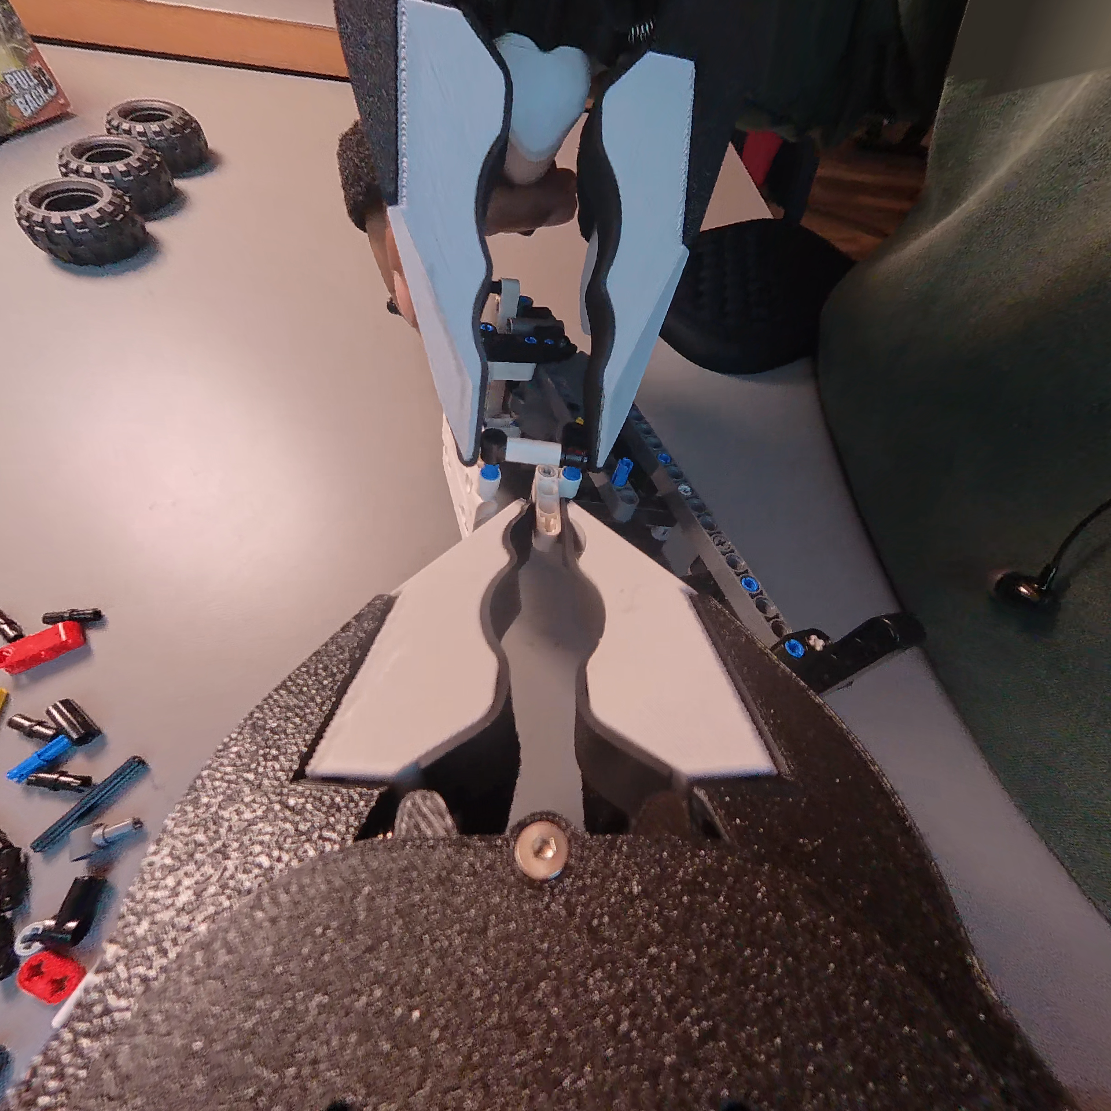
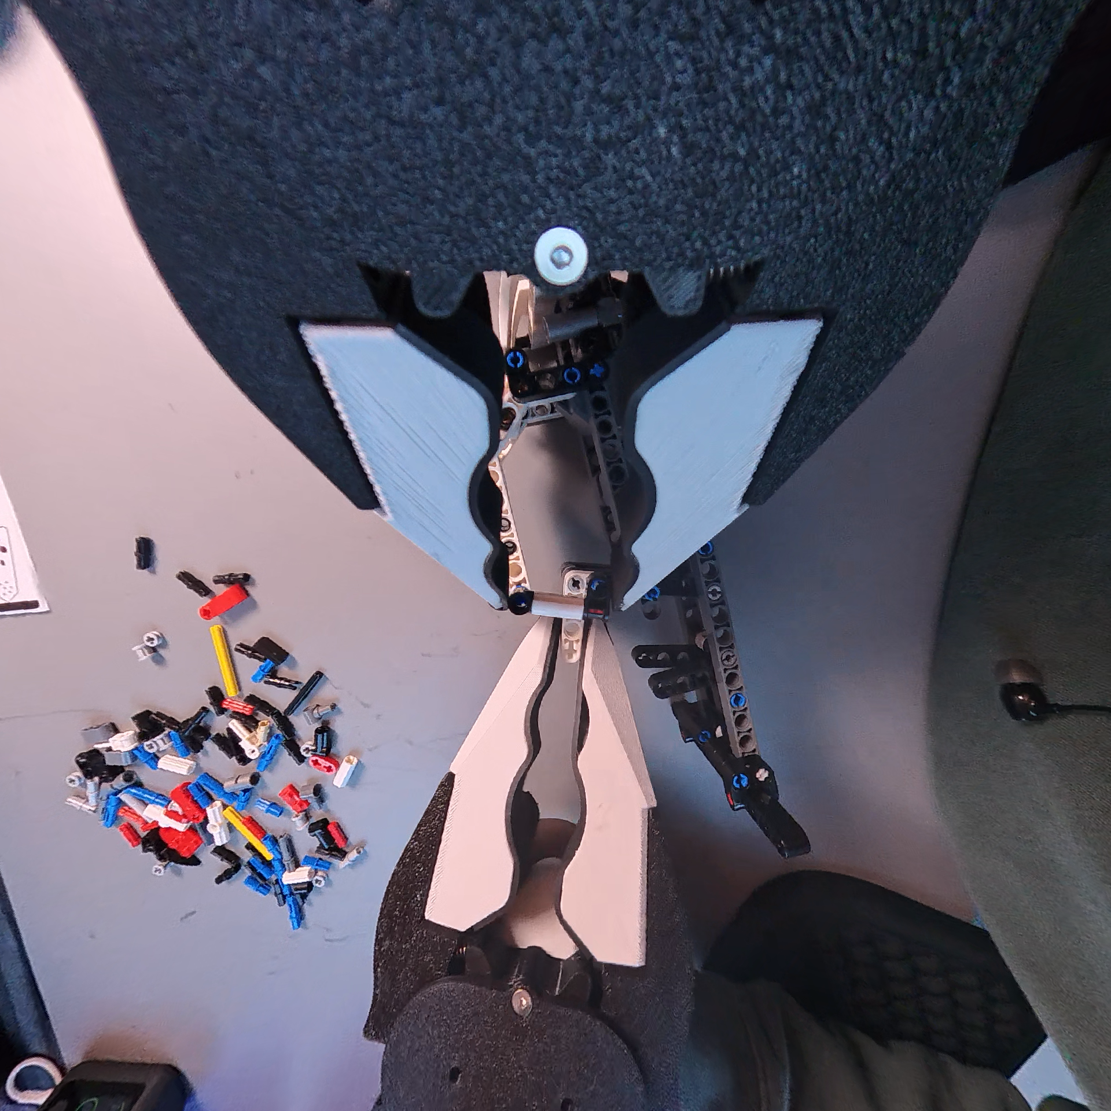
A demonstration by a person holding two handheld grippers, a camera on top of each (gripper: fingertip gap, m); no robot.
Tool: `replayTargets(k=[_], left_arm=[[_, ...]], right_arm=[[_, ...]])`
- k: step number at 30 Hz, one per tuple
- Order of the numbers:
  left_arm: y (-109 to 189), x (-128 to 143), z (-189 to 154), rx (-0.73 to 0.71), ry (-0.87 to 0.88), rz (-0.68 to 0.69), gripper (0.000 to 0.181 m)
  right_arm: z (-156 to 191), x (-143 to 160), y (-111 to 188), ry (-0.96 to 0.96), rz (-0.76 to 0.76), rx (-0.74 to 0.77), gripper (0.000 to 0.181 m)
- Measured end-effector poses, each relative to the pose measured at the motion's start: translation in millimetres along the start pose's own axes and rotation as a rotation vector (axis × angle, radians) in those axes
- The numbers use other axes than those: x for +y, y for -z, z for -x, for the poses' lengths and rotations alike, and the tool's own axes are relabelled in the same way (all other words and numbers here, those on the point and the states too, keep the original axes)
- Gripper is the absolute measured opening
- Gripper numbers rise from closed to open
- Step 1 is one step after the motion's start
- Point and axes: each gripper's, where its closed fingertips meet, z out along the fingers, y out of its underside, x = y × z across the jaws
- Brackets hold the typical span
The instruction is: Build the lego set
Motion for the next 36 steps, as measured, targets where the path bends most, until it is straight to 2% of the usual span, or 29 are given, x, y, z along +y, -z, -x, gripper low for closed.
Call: replayTargets(k=[10,19,21,28,31,33,36], left_arm=[[-3,2,-1,-0.032,-0.053,-0.004,0.007],[-3,0,-1,-0.070,-0.081,-0.005,0.007],[-3,-1,-2,-0.067,-0.083,-0.004,0.007],[-3,-3,-6,-0.046,-0.071,-0.024,0.008],[2,-10,-8,0.006,0.004,-0.077,0.011],[9,-14,-8,0.080,0.142,-0.117,0.020],[18,-22,-7,0.166,0.320,-0.188,0.023]], right_arm=[[0,3,-5,0.030,-0.017,0.079,0.034],[8,-5,-5,-0.043,-0.065,0.089,0.033],[5,-4,-4,-0.014,-0.062,0.134,0.033],[5,-2,0,-0.034,-0.063,0.132,0.036],[6,-3,0,-0.028,-0.069,0.134,0.033],[6,-3,0,-0.024,-0.072,0.132,0.033],[7,-3,0,-0.011,-0.071,0.133,0.032]])
